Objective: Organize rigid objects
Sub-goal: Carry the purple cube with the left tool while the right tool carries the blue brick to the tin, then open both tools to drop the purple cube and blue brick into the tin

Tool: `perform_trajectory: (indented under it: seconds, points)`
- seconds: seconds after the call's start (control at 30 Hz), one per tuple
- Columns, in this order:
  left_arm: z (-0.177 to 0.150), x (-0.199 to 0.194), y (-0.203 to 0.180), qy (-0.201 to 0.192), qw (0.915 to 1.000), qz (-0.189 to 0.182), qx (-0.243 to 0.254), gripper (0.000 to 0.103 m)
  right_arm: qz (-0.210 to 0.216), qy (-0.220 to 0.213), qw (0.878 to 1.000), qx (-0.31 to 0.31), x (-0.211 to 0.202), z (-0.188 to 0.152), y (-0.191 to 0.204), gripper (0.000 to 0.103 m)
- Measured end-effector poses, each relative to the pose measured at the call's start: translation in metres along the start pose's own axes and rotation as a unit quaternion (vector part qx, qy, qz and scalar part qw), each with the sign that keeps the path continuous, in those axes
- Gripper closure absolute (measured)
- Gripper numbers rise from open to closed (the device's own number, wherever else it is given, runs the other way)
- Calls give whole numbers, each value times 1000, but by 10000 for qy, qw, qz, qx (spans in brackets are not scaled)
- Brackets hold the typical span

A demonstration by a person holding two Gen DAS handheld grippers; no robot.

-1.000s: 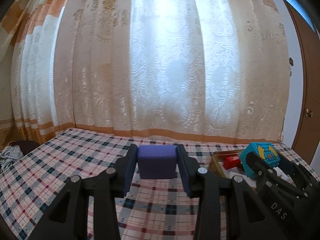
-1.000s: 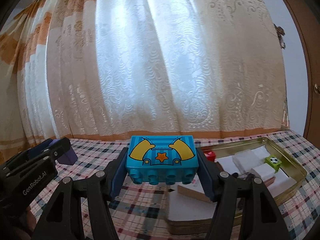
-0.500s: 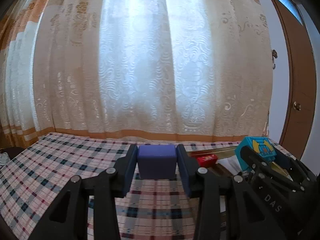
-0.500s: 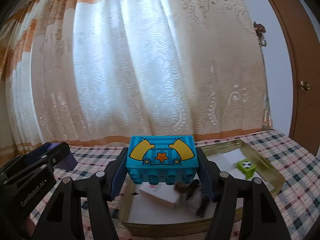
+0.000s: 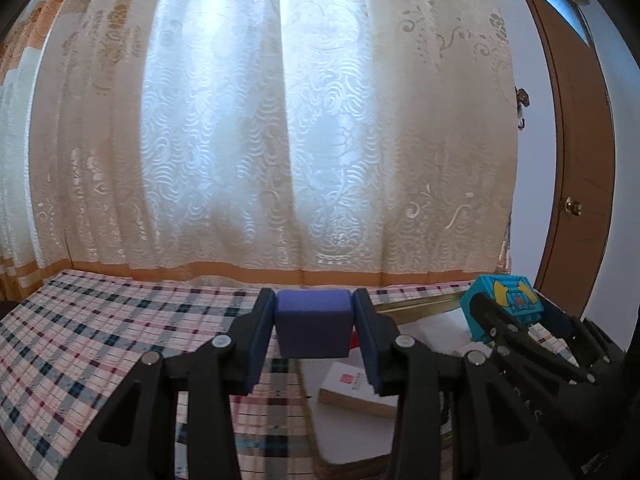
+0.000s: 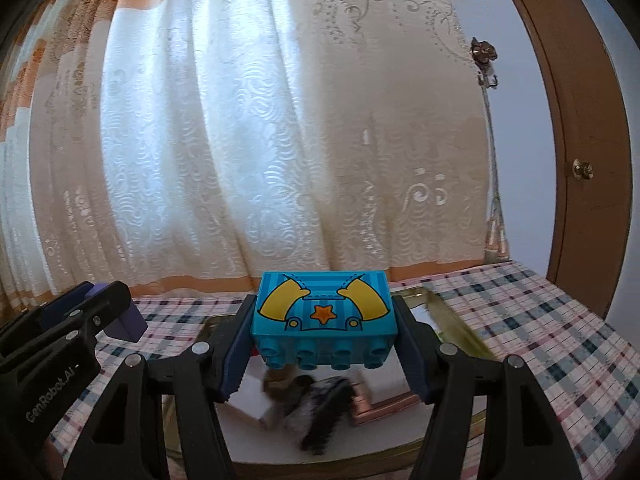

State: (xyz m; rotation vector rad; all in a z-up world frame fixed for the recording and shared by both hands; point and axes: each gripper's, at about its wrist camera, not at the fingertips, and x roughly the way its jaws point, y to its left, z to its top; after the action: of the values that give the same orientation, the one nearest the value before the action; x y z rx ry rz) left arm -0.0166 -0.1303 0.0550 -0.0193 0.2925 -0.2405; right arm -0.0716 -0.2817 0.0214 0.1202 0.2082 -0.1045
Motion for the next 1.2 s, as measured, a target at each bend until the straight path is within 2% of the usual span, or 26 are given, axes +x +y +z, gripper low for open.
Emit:
perform_trajectory:
  seconds: [0.67,1.07,1.2]
  points:
    - [-5,46,-45,351,9992,-209,47,64,-485,259,9985,-29,38,9,-45,37]
    - [-17,81,-60,925,9957,-25,68,64,-539,837,9950,-76,72,5,-53,37]
    - [-21,92,-60,1134,9935,53,3,64,-437,970,9943,58,79,5,-58,37]
